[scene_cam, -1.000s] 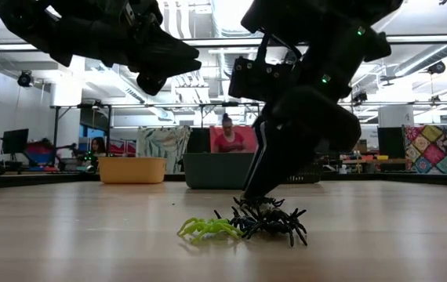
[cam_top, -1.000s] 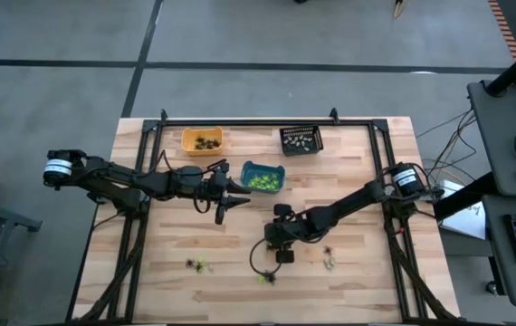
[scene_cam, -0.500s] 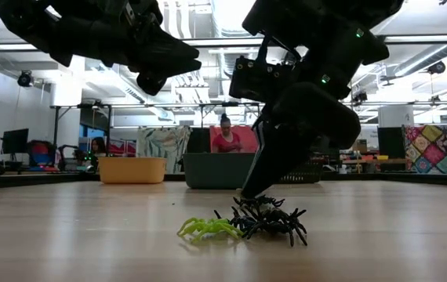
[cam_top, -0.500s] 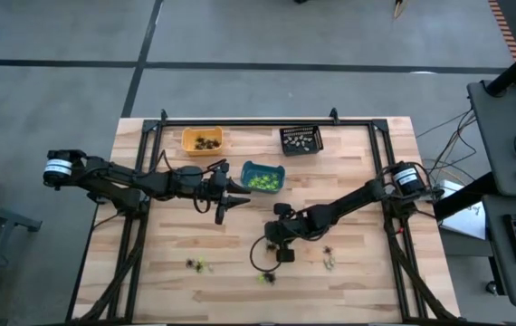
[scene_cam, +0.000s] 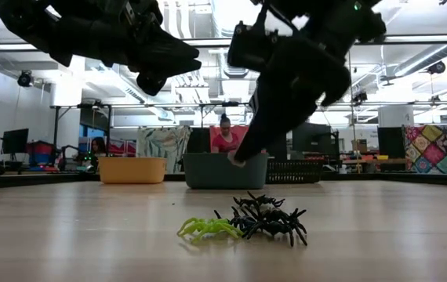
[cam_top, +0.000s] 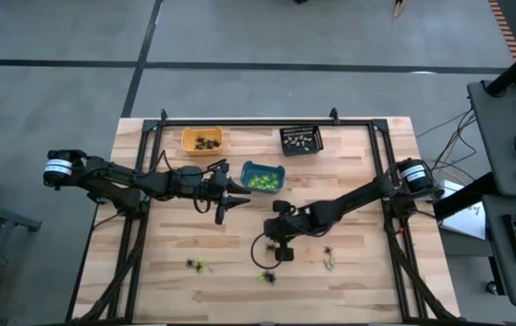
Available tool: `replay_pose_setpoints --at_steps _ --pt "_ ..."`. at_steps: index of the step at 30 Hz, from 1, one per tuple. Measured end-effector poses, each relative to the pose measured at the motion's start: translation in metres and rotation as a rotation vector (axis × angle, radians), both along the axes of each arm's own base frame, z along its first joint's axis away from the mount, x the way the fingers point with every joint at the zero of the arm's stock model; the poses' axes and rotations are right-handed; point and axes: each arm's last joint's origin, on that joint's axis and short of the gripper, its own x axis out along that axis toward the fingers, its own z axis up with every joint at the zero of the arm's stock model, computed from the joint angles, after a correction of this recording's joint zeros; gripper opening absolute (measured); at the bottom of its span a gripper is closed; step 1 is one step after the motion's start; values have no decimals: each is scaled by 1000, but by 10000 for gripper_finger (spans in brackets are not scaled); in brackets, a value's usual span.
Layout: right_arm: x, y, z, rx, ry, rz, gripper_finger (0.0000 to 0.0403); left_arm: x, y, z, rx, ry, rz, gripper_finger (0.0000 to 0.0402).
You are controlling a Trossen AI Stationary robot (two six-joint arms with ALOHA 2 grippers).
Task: Sort Halloween decoration
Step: Put the white skull toy into the black bin
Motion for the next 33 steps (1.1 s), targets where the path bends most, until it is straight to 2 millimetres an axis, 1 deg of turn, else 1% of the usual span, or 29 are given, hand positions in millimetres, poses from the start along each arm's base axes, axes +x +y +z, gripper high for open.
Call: replay_pose_setpoints --at_steps 2,4,8,12,15,17,19,22,26,29,33 --pt "-3 -7 11 0 -5 -15 8 0 0 0 -1 -4 -1 107" --pt "-6 -18 23 0 -10 -43 8 0 -1 1 -3 -6 -3 107" --pt "-18 -50 49 -14 -8 -116 8 0 -1 1 -4 -10 -5 107" --pt "-33 -98 76 -19 -35 -256 8 0 -1 1 -4 -13 -5 107" --pt "-45 -138 87 -22 -39 -383 8 0 -1 2 -4 -18 -5 107" --pt "-55 -166 90 -16 -27 -467 8 0 -1 2 -4 -19 -5 107" --pt "-65 -195 89 -11 -10 -558 8 0 -1 2 -3 -20 -5 107" --pt "-80 -233 79 -4 49 -687 8 0 -1 2 2 -20 -6 107" --pt "-98 -273 61 74 108 -841 8 0 -1 2 5 -20 -7 107" --pt "-104 -290 44 137 149 -954 8 0 -1 2 20 -20 -9 107" --pt "-100 -296 20 164 222 -969 8 0 -1 2 49 -20 4 107"
